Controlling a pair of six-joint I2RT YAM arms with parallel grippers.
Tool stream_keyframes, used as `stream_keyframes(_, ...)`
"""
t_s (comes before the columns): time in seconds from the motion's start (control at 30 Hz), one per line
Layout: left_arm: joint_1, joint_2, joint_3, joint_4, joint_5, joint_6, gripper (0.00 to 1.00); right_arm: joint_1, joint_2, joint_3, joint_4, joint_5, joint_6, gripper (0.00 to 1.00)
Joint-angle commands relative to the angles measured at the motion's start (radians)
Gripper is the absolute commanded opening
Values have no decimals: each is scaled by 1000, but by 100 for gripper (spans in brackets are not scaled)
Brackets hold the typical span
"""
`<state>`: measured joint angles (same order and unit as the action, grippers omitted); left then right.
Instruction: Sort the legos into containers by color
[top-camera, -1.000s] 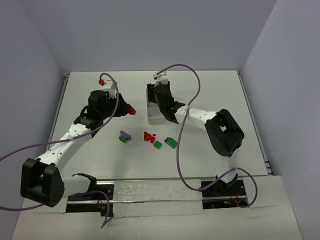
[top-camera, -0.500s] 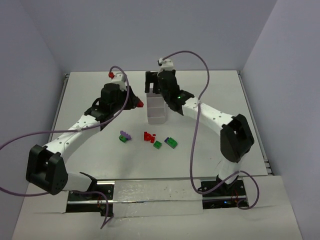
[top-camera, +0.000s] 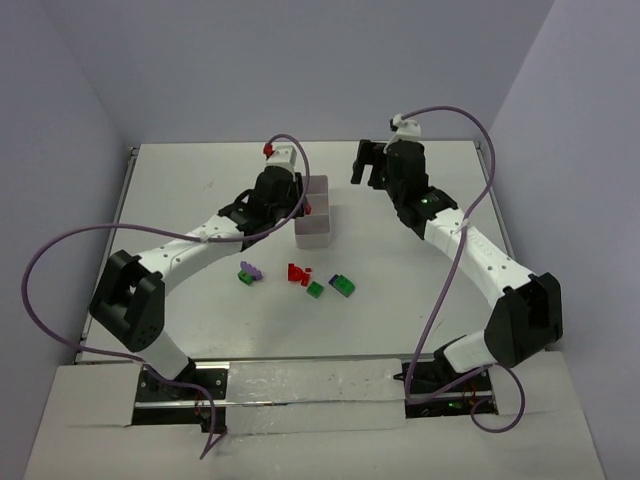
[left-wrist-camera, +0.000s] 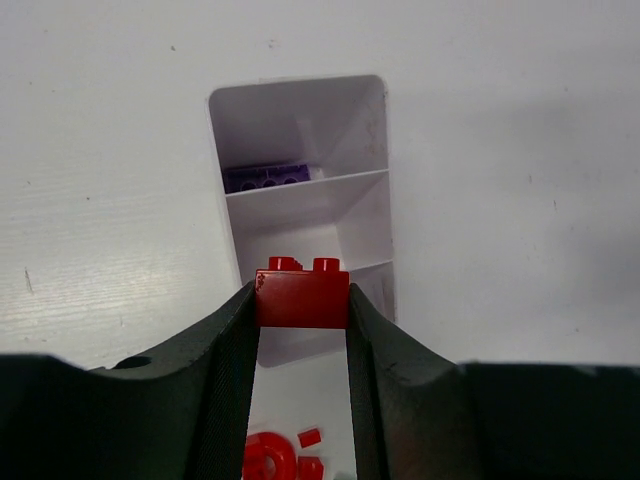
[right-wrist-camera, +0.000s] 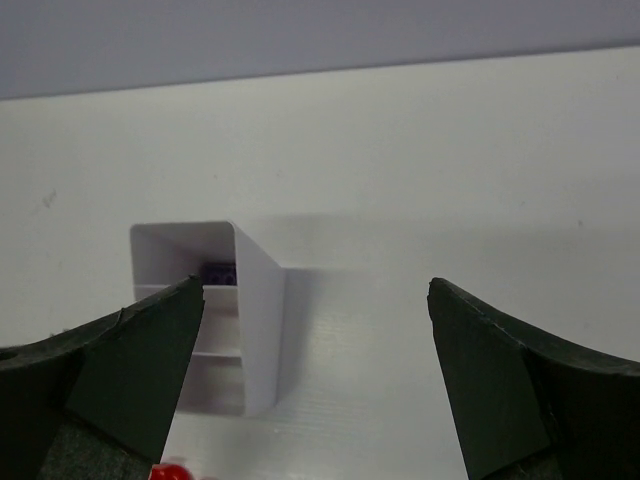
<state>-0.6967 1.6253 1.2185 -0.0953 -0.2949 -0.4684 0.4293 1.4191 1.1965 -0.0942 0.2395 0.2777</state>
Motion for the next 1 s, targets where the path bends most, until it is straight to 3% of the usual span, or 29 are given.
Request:
stream_keyframes(0.0, -37, 47, 90, 28, -151, -7, 12, -6, -60, -53, -13, -17, -22, 100)
stream_keyframes(0.4, -73, 142, 160, 16, -264, 9, 17, -7, -76, -100, 4, -23, -34, 100)
stream_keyframes(0.7, -80, 158, 147, -3, -235, 1, 56, -9, -80, -109, -1, -31, -38, 100)
stream_keyframes(0.87, -79, 150, 153, -5, -216, 6, 70, -10, -81, -109, -6, -41, -35, 100)
stream_keyframes(0.97, -79, 121, 149, -6, -198, 41, 72, -11, -85, -106, -16, -52, -46, 100)
